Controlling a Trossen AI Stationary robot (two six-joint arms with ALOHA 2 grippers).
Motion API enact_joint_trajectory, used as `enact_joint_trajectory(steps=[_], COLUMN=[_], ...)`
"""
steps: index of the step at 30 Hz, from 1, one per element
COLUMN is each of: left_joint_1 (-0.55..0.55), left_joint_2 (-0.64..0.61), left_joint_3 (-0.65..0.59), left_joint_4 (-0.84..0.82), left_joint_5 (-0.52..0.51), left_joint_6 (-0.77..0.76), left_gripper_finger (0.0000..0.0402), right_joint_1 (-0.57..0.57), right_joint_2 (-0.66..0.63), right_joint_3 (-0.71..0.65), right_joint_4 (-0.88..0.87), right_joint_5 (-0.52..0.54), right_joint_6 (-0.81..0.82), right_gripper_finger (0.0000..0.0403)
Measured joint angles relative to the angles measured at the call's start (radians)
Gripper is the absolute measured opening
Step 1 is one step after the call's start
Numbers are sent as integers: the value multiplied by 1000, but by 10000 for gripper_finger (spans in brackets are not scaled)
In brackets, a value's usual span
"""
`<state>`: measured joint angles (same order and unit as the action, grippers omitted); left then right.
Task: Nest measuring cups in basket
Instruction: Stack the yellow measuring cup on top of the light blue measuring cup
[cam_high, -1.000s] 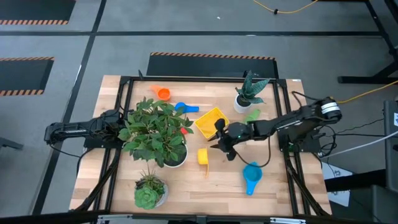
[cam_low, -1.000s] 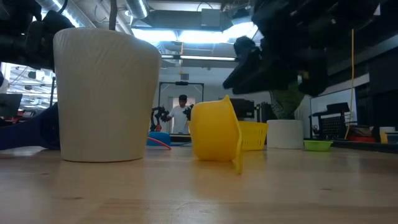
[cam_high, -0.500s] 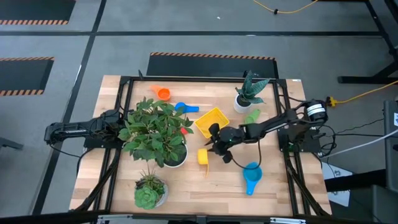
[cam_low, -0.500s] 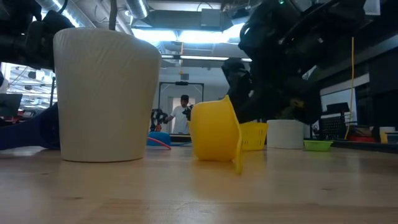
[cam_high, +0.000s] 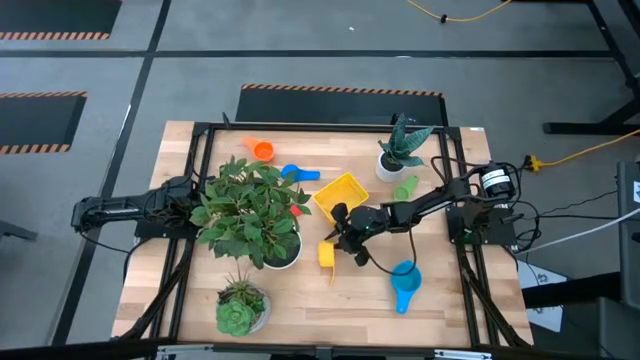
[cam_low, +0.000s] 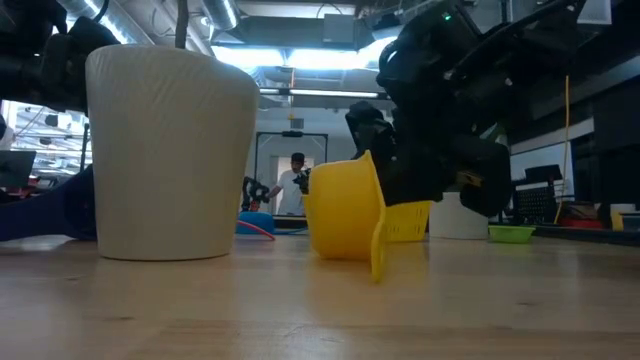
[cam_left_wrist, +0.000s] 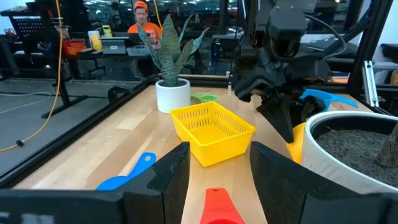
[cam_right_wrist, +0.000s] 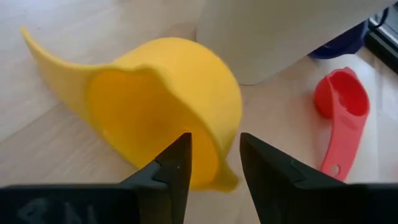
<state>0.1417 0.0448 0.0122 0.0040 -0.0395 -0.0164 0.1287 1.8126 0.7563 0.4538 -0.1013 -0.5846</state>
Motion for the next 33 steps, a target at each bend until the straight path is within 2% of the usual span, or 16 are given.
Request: enact_joint_trajectory(steps=[8,13,22,27,33], left_joint_1=[0,0,0,0,0], left_joint_2=[0,0,0,0,0], left_joint_3=[0,0,0,0,0], left_joint_4=[0,0,0,0,0], left_joint_5=[0,0,0,0,0], left_joint_6=[0,0,0,0,0], left_gripper_finger=[160,160,160,160,160], right_joint_1=[0,0,2,2,13], right_joint_2=[0,0,-22,-123,-336], right_joint_3=[0,0,-1,-2,-1], right_joint_4=[7,-1,-12,-101,-364], right_joint_5=[1,2,2,3,-12], right_joint_6=[11,31,33,143,336], right_gripper_finger=[84,36,36,36,36])
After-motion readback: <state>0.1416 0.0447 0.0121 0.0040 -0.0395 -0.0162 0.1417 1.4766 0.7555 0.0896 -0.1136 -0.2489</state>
